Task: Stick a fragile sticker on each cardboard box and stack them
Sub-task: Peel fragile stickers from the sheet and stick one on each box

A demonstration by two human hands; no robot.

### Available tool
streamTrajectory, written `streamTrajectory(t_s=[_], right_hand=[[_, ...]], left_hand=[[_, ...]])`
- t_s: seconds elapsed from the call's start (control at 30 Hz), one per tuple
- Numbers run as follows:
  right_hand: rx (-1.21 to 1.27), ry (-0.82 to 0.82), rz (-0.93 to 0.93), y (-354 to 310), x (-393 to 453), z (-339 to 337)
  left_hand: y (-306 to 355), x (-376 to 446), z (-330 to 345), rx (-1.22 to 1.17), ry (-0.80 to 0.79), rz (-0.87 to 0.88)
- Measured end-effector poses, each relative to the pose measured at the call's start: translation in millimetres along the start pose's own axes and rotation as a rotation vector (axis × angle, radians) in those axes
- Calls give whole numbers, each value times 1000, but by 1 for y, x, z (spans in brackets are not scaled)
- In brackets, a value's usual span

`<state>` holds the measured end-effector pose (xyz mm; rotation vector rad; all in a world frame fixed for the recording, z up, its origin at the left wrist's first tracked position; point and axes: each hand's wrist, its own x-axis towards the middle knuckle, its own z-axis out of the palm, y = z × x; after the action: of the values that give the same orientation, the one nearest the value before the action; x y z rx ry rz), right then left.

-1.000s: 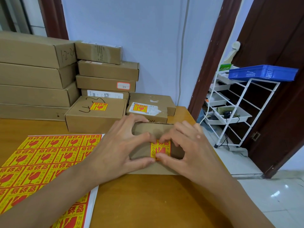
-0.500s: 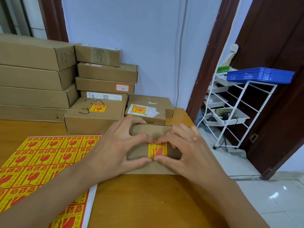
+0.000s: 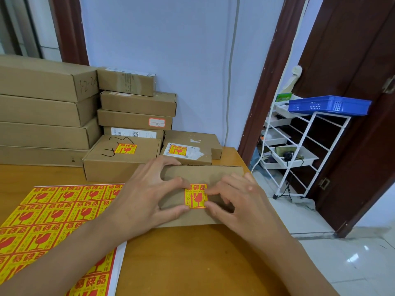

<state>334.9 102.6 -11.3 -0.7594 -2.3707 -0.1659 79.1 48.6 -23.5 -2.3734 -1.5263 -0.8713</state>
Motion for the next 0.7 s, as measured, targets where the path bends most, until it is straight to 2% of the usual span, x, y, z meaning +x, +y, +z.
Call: streamTrajectory(t_s=[0.1, 0.3, 0.47, 0.7], right_hand=[[-33, 9, -55, -8, 1, 5], [-2, 65, -22, -8, -3, 3], [-6, 141, 154, 0, -1, 4], [-96, 14, 213, -4, 3, 13]], left_hand=[[0, 0, 0, 10, -3, -4], [1, -1, -1, 17, -23, -18], [2, -1, 0, 66, -24, -9], [4, 0, -4, 85, -21, 0]])
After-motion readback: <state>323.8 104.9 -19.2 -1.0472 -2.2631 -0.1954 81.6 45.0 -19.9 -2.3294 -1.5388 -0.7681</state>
